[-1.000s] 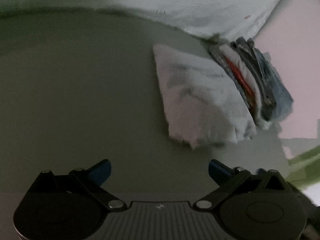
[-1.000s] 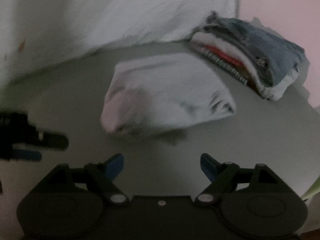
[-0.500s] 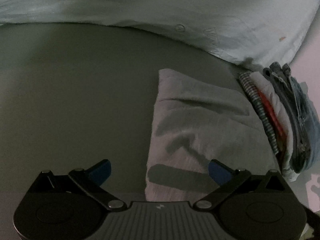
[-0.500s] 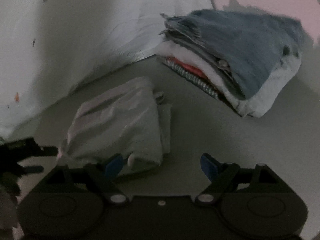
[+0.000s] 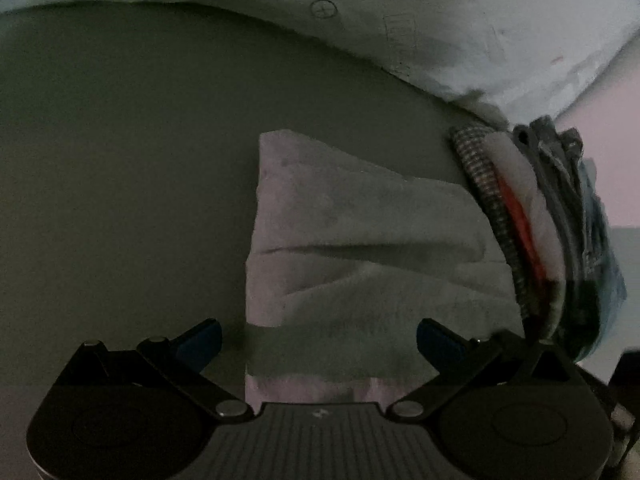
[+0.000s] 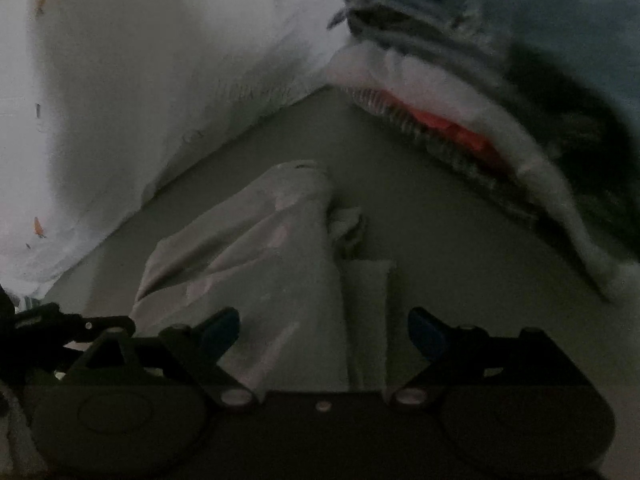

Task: Fold clothes
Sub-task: 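Grasp the folded grey bundle with both tools and lift it, then carry the grey bundle onto the folded clothes stack and release it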

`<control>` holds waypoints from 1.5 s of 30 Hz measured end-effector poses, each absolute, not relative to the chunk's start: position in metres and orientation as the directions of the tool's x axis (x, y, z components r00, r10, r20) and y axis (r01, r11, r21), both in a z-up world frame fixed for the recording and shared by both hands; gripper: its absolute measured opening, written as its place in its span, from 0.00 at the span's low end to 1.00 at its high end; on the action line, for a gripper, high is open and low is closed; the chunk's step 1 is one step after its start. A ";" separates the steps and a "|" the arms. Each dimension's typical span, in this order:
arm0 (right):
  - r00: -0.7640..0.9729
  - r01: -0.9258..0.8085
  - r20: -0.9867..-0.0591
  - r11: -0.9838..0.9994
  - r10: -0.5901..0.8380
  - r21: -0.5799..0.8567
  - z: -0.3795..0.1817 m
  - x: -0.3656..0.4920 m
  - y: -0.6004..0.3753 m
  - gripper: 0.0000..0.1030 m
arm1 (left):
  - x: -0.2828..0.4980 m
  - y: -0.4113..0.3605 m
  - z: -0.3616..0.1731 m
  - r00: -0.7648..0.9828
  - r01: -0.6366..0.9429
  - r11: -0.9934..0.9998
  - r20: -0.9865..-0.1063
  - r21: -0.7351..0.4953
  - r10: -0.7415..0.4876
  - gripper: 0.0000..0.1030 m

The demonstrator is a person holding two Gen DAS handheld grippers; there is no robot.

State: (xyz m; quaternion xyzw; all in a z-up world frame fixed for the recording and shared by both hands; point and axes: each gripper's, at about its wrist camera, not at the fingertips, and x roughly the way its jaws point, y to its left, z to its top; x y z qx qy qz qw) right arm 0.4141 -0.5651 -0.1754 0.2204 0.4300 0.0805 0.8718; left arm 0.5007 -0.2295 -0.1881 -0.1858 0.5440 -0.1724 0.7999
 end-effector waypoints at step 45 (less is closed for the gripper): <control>0.975 0.221 -0.193 0.603 -0.112 0.766 0.013 0.342 -0.720 0.26 | 0.604 -0.512 0.076 0.393 0.790 0.460 -0.241 -0.406 -0.887 0.46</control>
